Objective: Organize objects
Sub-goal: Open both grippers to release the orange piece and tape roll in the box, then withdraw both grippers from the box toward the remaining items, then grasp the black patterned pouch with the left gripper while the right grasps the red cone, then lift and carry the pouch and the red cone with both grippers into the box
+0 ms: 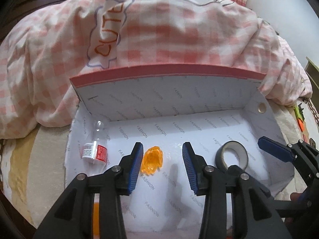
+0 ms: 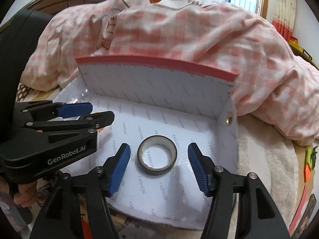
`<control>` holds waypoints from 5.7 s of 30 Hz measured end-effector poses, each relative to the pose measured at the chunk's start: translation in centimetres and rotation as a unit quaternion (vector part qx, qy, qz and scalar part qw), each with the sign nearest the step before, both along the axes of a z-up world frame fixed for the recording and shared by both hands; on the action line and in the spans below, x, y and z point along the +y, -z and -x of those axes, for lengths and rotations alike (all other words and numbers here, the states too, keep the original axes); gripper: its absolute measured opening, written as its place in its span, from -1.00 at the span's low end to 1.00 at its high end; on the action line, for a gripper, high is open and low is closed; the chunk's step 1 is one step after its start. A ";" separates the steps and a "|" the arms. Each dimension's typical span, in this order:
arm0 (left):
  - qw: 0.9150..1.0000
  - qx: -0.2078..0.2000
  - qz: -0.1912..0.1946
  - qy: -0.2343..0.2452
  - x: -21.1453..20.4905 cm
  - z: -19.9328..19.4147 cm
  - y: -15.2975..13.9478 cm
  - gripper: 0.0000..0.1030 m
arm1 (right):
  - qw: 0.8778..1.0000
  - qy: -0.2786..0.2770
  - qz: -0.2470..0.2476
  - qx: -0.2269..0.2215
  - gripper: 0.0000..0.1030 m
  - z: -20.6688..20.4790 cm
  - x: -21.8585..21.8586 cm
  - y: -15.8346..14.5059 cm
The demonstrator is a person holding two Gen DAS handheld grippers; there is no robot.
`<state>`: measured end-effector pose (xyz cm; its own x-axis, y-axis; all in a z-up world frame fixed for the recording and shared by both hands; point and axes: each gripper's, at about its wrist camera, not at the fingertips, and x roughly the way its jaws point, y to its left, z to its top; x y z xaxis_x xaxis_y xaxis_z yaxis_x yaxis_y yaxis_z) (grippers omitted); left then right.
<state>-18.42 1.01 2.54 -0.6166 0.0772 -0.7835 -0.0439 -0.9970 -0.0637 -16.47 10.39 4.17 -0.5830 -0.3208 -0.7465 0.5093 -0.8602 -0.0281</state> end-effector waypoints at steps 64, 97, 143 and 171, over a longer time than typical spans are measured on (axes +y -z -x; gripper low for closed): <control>0.999 0.026 -0.029 -0.012 -6.2 -16.3 0.3 -0.16 | 0.996 -0.036 0.043 -0.072 0.46 -15.7 0.1 3.3; 0.999 0.012 -0.017 0.047 -2.9 -17.3 1.3 -0.13 | 0.997 -0.051 0.009 -0.059 0.38 -18.5 1.6 3.6; 0.998 0.040 -0.003 0.041 -1.9 -18.3 1.5 -0.31 | 0.997 -0.031 0.066 -0.012 0.39 -19.9 3.1 2.3; 0.996 0.080 -0.001 0.032 -1.6 -13.9 -3.1 -0.31 | 0.995 -0.019 0.080 0.052 0.39 -14.2 4.2 -2.0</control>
